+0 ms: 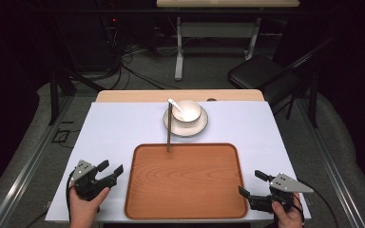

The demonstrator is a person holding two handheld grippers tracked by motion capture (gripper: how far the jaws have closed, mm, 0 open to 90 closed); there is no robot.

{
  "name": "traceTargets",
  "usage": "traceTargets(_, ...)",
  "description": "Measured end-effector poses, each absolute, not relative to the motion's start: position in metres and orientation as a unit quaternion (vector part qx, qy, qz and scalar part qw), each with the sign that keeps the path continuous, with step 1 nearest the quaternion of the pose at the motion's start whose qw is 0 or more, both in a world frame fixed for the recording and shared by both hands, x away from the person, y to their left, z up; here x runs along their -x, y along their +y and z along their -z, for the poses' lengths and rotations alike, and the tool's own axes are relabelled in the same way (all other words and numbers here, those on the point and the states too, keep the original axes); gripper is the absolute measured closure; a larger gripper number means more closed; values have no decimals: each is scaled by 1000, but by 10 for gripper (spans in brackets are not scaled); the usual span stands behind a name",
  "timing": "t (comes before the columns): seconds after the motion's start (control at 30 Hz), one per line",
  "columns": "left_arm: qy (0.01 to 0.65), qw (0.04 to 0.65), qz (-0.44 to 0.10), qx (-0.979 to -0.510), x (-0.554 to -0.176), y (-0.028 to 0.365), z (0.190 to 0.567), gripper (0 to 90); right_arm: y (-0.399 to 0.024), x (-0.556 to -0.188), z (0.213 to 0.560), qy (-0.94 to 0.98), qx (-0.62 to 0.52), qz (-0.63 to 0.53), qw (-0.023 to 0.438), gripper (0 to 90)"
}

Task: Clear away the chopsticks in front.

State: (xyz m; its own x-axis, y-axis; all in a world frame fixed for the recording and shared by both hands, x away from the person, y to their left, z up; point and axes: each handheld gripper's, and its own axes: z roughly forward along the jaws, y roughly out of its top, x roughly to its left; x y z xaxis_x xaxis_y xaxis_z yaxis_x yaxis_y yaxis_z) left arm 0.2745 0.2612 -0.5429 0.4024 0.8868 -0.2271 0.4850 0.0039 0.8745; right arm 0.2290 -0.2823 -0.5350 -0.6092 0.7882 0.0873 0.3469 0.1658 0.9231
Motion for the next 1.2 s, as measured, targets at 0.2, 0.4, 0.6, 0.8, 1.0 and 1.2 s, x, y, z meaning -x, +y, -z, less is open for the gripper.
traceTargets(0.2,511,489,-195,-679,-279,260,544,335,-283,-230,535,730,-392,-519,211,146)
traceTargets(0.4,513,482,-173,-688,-287,256,542,349,-286,-230,536,721,-402,-525,207,146)
traceTargets(0.6,512,501,-149,-682,-303,253,528,353,-285,-231,535,719,-399,-530,206,146)
traceTargets(0.8,505,503,-126,-690,-322,245,518,347,-283,-230,535,724,-389,-529,213,145)
traceTargets(1.0,491,489,-135,-708,-343,232,504,346,-283,-231,535,722,-391,-530,211,146)
traceTargets(1.2,494,485,-120,-712,-363,219,497,364,-283,-231,535,722,-390,-530,213,146)
